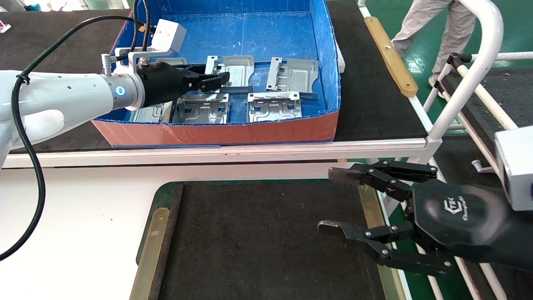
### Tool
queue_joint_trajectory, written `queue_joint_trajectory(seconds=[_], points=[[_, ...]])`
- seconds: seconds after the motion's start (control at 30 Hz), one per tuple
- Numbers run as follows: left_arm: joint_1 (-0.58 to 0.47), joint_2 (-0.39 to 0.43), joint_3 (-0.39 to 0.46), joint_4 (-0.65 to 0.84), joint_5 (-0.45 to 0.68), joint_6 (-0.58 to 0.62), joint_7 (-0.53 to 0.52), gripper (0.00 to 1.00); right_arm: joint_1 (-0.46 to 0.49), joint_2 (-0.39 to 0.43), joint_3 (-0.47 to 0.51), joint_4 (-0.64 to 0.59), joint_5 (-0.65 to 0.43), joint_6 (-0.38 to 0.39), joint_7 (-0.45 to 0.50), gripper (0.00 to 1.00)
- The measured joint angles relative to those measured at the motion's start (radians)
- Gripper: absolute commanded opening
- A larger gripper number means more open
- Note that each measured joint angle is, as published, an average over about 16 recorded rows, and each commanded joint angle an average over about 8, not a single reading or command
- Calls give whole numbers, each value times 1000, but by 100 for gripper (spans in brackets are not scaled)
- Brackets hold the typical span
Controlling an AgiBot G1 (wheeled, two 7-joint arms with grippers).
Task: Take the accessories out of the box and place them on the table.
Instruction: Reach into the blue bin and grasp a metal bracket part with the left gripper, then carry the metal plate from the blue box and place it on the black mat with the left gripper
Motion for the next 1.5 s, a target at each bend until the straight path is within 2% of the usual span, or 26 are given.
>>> queue_joint_trajectory(seconds=[0.63, 0.97, 1.27, 1.5], points=[[-3, 8, 0, 4, 4, -24, 4, 0, 0, 0, 0, 0, 0, 0, 0, 0], [-14, 3, -14, -11, -10, -39, 49, 0, 0, 0, 0, 0, 0, 0, 0, 0], [-18, -41, -50, -70, -65, 18, 127, 0, 0, 0, 0, 0, 0, 0, 0, 0], [2, -97, -85, -147, -133, 128, 216, 0, 0, 0, 0, 0, 0, 0, 0, 0]])
